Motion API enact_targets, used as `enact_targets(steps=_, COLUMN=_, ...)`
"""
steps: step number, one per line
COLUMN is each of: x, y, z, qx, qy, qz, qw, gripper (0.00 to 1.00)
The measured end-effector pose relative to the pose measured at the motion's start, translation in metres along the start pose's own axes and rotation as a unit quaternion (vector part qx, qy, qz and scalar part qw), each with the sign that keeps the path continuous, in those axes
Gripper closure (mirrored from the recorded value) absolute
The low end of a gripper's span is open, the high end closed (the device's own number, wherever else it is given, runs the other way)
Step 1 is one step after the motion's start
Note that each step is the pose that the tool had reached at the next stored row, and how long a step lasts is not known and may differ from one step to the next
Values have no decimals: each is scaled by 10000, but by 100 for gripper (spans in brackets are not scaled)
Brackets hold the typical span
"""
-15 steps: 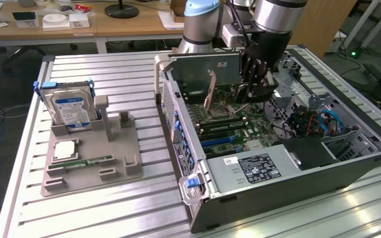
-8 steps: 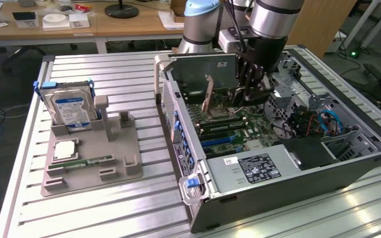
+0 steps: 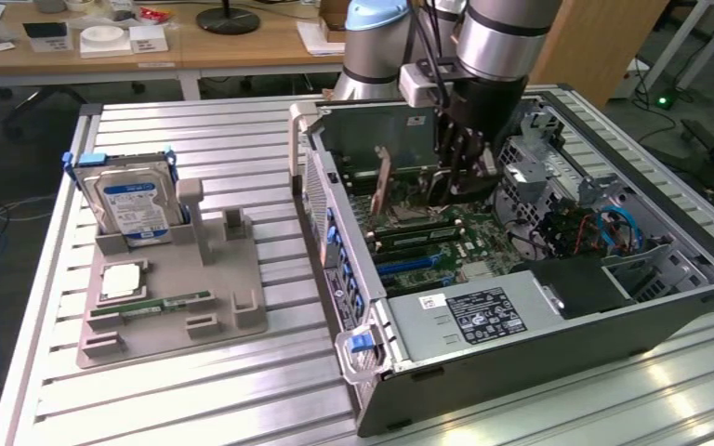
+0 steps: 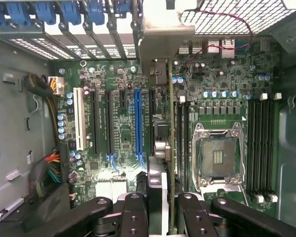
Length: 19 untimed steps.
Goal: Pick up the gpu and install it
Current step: 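Insert the gpu into the slot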
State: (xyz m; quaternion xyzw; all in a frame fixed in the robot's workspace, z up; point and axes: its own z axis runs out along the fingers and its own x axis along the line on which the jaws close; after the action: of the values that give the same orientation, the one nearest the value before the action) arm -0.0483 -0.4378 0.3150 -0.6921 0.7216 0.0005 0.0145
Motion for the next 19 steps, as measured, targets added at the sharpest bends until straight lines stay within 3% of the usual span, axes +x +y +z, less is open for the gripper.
enact_targets(steps=9, x=11, y=5, z=84, qx=0, qy=0, qz=0, qw=10000, gripper=72)
enact_targets(steps=19, x=39, y=65, z=153, qx=-1, qy=1, qz=0, qw=10000, gripper=72)
